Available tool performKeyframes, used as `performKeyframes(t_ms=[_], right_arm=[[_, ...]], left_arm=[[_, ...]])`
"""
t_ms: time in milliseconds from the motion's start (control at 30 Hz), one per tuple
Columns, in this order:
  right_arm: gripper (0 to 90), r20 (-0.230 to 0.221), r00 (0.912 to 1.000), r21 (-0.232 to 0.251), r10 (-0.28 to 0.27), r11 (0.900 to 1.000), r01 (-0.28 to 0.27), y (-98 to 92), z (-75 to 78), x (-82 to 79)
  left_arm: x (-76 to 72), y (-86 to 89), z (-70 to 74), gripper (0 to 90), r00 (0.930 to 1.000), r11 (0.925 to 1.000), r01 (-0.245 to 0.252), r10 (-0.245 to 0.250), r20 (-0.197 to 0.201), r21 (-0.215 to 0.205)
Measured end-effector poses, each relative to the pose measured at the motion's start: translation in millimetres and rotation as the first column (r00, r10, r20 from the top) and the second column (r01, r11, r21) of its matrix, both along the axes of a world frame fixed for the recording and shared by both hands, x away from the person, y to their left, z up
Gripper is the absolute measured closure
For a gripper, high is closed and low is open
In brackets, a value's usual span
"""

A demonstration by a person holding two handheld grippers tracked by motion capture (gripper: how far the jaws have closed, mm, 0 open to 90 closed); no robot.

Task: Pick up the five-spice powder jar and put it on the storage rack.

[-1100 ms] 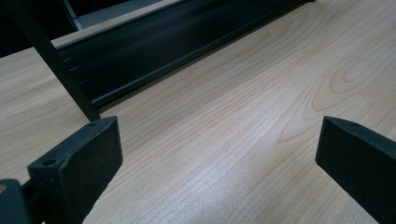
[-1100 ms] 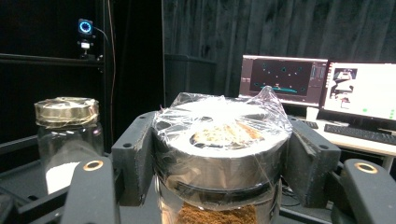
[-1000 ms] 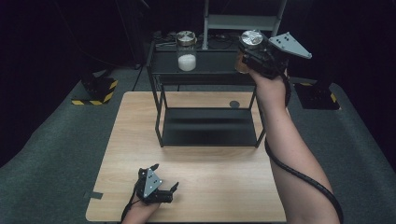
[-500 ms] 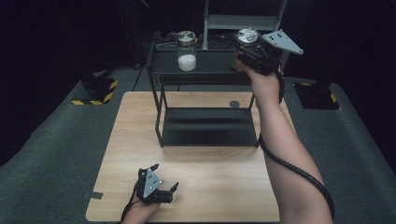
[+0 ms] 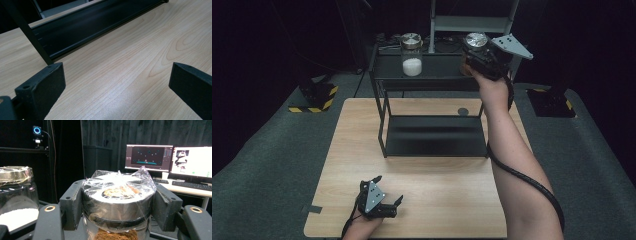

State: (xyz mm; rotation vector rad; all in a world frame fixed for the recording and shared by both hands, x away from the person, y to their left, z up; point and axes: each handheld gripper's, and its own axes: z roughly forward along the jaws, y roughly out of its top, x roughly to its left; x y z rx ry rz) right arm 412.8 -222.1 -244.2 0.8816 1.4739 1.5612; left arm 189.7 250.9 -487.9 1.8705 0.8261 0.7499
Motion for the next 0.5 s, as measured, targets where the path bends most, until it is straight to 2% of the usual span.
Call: performKeyframes(t_ms=[500], right_arm=[[33.6, -0.003, 1.0, 0.01, -0.001, 1.0, 0.002, 2.0, -2.2, 5.2]], left_arm=[[0.0, 1.3, -0.5, 0.9, 1.0, 1.0, 0.004, -0.004, 0.001, -0.005]])
